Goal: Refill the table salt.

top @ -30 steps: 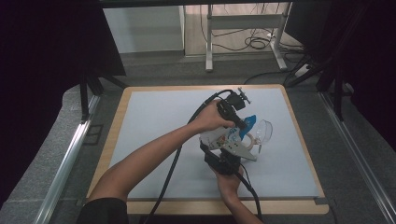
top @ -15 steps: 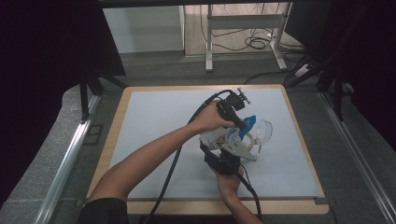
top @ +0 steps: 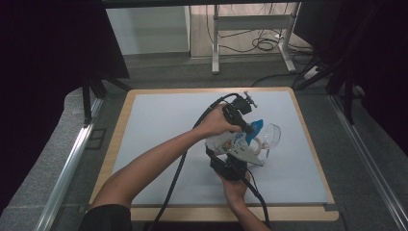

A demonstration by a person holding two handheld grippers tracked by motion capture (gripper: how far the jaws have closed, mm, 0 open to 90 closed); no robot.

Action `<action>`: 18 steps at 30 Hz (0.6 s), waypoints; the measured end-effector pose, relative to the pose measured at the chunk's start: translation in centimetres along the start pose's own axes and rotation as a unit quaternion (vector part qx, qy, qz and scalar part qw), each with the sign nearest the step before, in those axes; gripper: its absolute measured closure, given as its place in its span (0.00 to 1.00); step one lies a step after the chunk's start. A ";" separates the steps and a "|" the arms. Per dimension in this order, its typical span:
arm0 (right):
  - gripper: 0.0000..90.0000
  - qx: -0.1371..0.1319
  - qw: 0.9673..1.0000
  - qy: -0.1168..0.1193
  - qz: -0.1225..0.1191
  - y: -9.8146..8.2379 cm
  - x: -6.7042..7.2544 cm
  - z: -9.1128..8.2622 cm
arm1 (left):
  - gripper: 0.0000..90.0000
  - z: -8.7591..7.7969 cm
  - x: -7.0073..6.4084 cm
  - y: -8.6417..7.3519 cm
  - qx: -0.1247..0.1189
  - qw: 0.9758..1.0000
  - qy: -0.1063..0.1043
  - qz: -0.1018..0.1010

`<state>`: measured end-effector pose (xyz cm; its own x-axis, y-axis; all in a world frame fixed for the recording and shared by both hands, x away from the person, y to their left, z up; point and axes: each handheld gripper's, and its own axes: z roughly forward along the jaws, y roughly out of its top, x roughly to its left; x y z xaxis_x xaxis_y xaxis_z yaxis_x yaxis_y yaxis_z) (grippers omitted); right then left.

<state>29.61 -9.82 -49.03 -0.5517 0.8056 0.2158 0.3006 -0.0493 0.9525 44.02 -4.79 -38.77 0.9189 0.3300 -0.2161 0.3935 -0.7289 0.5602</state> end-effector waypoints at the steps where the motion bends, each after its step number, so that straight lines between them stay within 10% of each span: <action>1: 0.60 0.000 1.000 0.000 0.000 0.0 0.0 0.0 | 1.00 0.0 0.0 0.0 -0.001 1.000 0.000 0.000; 18: 0.60 0.000 1.000 0.003 -0.001 0.0 0.1 0.0 | 1.00 -0.1 0.0 -0.1 0.000 1.000 -0.001 0.001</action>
<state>29.58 -9.76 -49.01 -0.5564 0.8027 0.2147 0.2990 -0.0477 0.9531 44.01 -4.65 -38.75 0.9200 0.3265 -0.2167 0.3910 -0.7297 0.5610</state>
